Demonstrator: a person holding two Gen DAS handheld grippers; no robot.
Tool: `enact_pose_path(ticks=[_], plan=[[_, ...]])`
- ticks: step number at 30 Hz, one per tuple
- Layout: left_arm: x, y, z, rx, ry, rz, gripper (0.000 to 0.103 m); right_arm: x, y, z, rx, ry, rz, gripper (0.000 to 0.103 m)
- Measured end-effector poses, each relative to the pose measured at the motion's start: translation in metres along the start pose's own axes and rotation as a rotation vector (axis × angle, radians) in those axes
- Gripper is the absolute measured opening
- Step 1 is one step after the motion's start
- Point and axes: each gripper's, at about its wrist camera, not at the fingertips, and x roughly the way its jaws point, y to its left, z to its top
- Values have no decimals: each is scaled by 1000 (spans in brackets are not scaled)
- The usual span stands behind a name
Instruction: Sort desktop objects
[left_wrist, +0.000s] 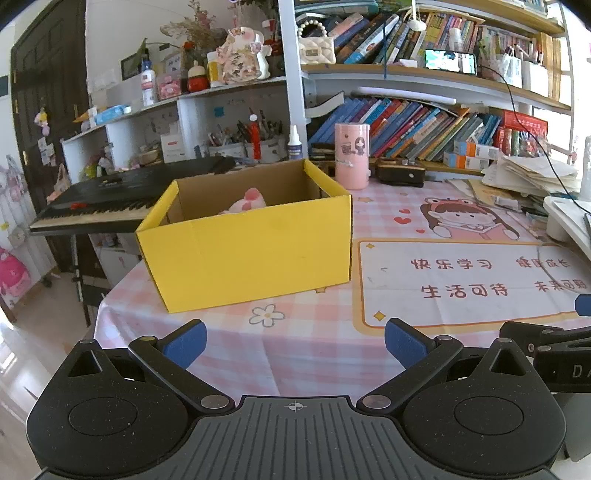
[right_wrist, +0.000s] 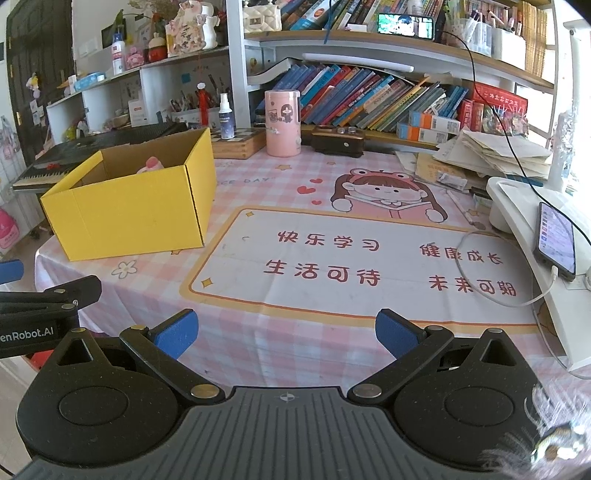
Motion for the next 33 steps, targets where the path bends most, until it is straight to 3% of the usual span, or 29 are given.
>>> enact_pose_path(ticks=[33], plan=[[8, 7, 1, -16, 20, -16, 103, 13, 2, 2, -6, 28, 0, 103]])
